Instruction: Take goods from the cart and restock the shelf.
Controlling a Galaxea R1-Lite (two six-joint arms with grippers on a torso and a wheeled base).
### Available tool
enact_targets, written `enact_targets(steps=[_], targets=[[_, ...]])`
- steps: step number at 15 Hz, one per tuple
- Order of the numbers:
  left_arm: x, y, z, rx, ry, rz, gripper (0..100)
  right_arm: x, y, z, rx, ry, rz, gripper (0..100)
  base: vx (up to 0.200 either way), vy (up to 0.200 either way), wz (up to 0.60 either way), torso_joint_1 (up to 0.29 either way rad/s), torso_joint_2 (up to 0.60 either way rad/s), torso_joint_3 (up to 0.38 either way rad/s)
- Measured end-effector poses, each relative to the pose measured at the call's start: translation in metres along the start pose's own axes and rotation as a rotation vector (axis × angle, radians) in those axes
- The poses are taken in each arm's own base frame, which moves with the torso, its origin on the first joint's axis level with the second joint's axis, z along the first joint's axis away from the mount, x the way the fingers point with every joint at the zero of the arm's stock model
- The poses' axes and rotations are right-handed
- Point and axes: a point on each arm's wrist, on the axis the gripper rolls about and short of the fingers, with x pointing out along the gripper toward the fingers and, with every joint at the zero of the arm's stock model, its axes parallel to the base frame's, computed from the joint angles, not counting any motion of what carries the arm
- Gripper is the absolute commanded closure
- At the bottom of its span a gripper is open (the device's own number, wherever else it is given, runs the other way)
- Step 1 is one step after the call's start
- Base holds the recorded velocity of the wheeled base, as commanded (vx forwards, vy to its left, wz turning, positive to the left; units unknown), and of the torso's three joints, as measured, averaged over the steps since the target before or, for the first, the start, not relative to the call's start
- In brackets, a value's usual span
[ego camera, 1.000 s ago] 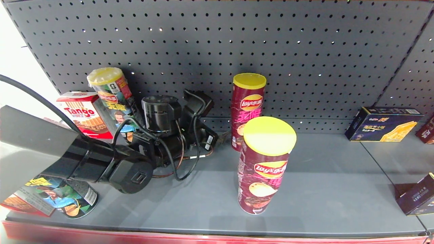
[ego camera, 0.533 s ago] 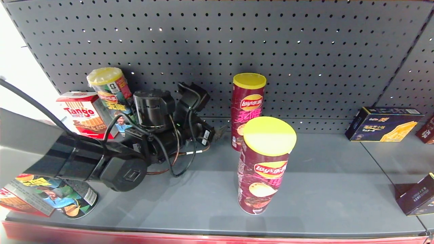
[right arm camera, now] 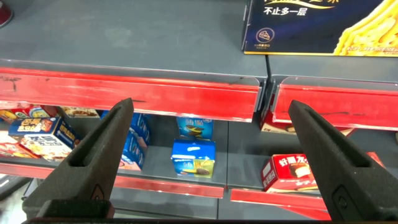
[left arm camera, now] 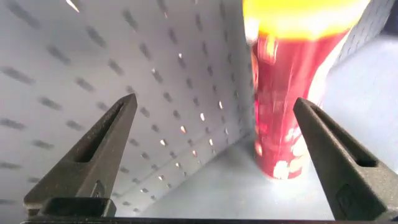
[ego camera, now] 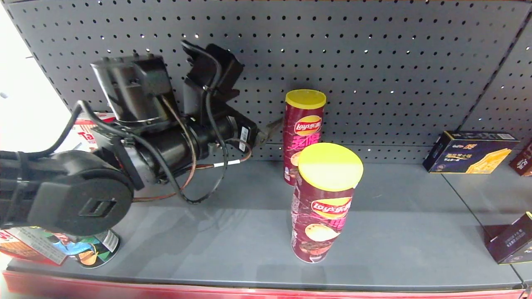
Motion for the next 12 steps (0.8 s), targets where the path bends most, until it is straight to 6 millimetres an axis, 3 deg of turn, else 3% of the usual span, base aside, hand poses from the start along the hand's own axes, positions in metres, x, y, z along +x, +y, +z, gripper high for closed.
enact_targets(steps=[6, 9, 12], targets=[[-0.051, 0.014, 0.05, 0.006, -0.092, 0.031, 0, 0.0, 0.0, 0.0, 0.0, 0.0, -0.001, 0, 0.0, 0.0, 0.0, 0.0, 0.0, 0.0], [-0.076, 0.013, 0.057, 0.004, -0.115, 0.027, 0, 0.0, 0.0, 0.0, 0.0, 0.0, -0.001, 0, 0.0, 0.0, 0.0, 0.0, 0.0, 0.0], [-0.117, 0.009, 0.055, -0.006, -0.121, 0.019, 0, 0.0, 0.0, 0.0, 0.0, 0.0, -0.001, 0, 0.0, 0.0, 0.0, 0.0, 0.0, 0.0]])
